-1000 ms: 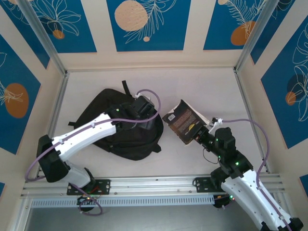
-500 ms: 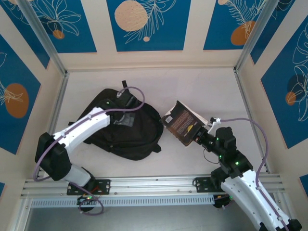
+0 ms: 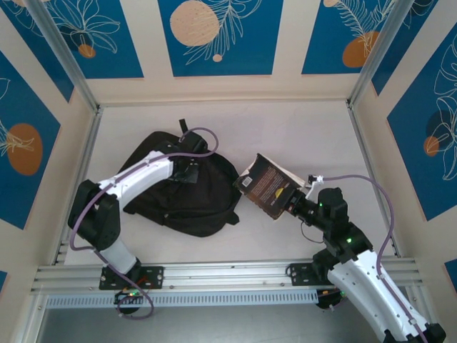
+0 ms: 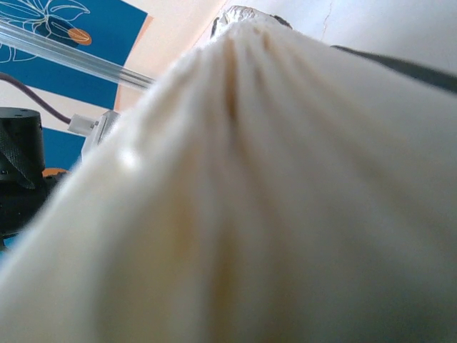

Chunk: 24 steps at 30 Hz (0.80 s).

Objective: Pack books, pencil case, and school supplies into a backpack

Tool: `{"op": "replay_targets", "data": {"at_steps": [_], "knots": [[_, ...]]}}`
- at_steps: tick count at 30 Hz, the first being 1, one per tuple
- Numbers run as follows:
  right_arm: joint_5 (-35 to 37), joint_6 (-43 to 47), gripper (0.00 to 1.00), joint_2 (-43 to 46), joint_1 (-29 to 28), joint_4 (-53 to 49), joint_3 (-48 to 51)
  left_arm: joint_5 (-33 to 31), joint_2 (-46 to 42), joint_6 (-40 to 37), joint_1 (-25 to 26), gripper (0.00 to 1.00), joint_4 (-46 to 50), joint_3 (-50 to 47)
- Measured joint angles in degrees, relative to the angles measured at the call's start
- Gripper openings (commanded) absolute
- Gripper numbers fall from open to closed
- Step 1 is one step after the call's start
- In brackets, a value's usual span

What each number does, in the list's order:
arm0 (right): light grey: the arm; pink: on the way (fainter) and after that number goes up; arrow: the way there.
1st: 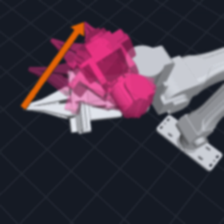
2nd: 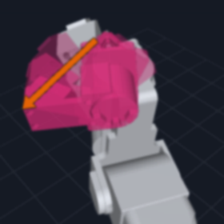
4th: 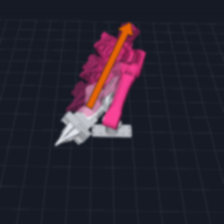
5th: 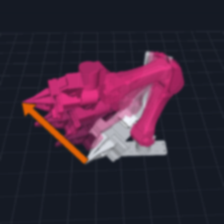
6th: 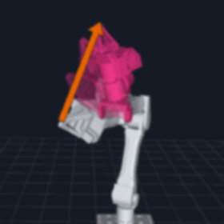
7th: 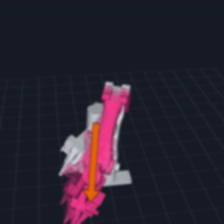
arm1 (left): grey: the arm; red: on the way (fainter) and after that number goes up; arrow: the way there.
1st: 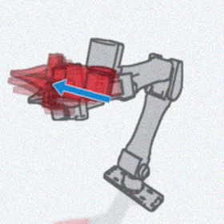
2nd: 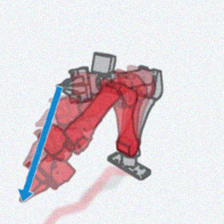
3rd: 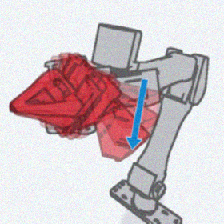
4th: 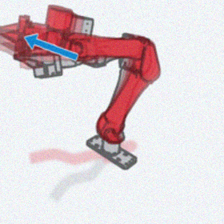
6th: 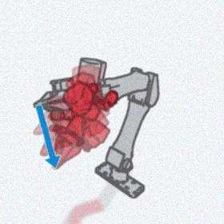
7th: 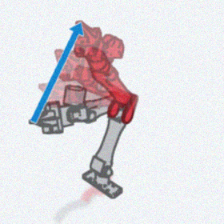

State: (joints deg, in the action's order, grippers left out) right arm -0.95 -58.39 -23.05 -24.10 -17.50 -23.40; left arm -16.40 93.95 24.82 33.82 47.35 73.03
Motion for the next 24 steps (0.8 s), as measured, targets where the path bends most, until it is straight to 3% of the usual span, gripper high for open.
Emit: {"op": "replay_targets", "data": {"at_steps": [7,13,18,24], "knots": [[-0.72,2.27,0.00,-0.07,1.86,-1.92,-3.19,5.11,-8.11,0.35,-2.14,0.00,0.83,2.36],[-3.80,2.49,0.00,-3.28,4.02,-1.57,-3.50,12.98,-16.50,2.58,-7.45,0.00,1.99,3.10],[-6.86,1.99,0.00,-7.15,4.09,0.90,-3.50,19.78,-18.51,4.85,-10.36,0.00,1.25,1.90],[-10.86,-0.52,0.00,-11.30,2.80,6.80,-3.50,26.36,-18.73,5.75,-10.47,0.00,-1.38,-0.57]]}}
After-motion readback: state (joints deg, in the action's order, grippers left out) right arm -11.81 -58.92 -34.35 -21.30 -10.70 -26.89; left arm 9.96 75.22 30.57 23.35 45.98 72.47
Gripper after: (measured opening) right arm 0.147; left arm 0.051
